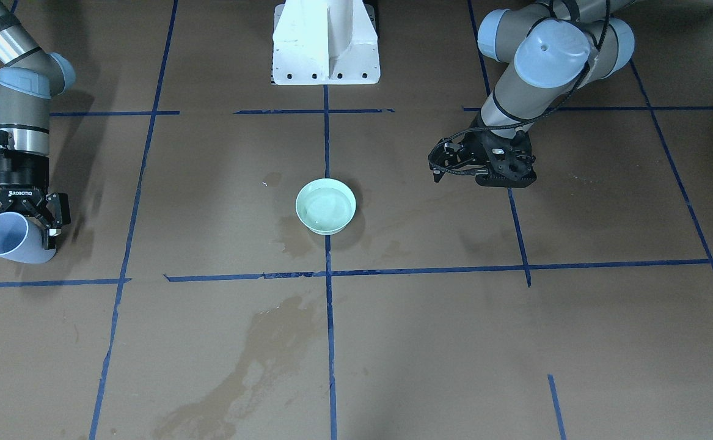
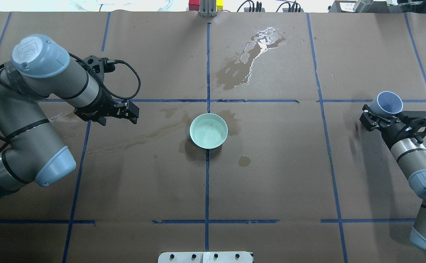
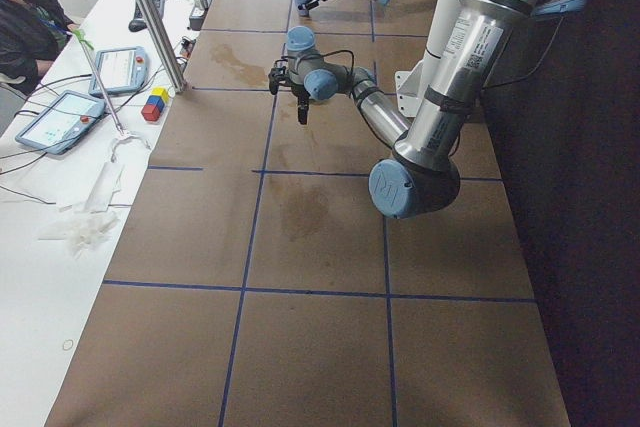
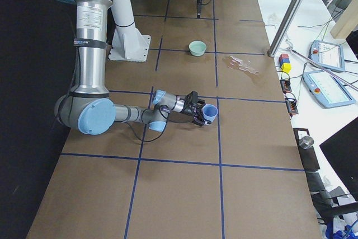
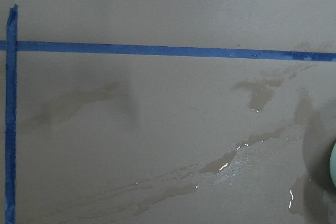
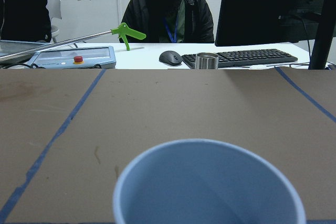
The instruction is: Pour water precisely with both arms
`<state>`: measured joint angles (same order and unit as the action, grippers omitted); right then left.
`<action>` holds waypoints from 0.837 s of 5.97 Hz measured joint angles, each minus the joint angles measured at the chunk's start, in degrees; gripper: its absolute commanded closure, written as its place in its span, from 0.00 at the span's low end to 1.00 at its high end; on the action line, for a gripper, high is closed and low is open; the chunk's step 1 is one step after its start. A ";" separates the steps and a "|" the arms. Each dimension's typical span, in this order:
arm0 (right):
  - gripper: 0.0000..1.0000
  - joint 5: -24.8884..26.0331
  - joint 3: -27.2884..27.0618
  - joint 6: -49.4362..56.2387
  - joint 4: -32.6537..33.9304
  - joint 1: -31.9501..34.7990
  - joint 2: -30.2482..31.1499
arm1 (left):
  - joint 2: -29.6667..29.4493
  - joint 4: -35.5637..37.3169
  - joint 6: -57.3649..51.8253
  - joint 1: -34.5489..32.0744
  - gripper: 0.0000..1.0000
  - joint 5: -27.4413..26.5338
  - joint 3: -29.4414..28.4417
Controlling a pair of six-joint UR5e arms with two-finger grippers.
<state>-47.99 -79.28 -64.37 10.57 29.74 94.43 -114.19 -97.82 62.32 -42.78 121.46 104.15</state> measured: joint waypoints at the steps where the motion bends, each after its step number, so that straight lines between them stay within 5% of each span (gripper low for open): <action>1: 0.00 0.41 0.14 -0.07 -1.18 -0.35 0.24 | -0.04 0.00 0.00 0.01 0.00 0.00 0.00; 5: 0.00 7.77 0.58 -0.31 -7.29 -8.71 2.80 | 0.02 0.00 0.00 -0.02 0.00 0.00 0.06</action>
<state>-40.22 -78.69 -64.68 3.28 21.03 97.23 -114.18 -97.82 62.32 -42.80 121.46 104.21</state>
